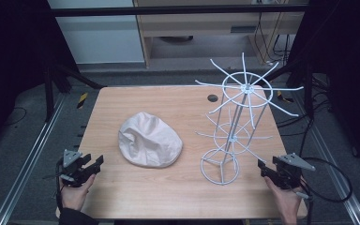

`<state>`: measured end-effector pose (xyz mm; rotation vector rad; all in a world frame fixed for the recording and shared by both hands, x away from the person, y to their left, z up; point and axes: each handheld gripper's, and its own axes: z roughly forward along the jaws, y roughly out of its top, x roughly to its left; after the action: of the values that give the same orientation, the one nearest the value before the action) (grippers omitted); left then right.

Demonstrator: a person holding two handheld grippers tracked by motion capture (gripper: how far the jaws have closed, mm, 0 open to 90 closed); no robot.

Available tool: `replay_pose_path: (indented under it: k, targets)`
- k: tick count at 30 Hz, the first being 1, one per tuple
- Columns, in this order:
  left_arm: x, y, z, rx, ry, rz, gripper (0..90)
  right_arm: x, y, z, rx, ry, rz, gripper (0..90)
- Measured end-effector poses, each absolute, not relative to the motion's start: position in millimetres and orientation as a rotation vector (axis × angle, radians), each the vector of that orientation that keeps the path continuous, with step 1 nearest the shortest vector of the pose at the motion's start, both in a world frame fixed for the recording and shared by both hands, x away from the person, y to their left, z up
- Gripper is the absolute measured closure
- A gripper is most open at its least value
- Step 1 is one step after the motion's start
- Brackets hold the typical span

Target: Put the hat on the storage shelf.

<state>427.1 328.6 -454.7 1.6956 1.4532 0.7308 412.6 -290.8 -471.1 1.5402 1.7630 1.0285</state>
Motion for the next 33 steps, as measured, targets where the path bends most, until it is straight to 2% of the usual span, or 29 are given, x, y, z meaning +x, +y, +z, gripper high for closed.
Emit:
replay_pose_path:
  k: [1,4,5,6,10,16,20,27,33]
  targets:
    - [426,327,-454,1.692,1.451,0.733,47.9,413,-291,-471,1.540,1.763,1.029,40.9]
    - [422,322,-449,1.689,1.439,0.731,57.2,405,-286,-469,1.523,1.791,1.019,46.2]
    - [421,321,-448,1.689,1.434,0.730,57.2,405,-286,-469,1.523,1.791,1.019,46.2]
    - [418,317,-445,1.695,1.421,0.732,62.6,399,-284,-469,1.525,1.807,1.024,50.0]
    - [414,307,-440,1.713,1.375,0.715,73.8,388,-282,-466,1.521,1.815,1.027,56.3]
    - [414,293,-436,1.731,1.341,0.694,85.2,379,-278,-467,1.502,1.833,1.042,64.5]
    - [417,277,-431,1.749,1.295,0.693,89.1,376,-275,-466,1.485,1.839,1.064,68.9]
    - [424,257,-421,1.775,1.226,0.693,89.6,374,-270,-465,1.480,1.833,1.071,70.9]
    - [437,232,-412,1.777,1.176,0.674,89.6,373,-269,-464,1.475,1.817,1.073,76.2]
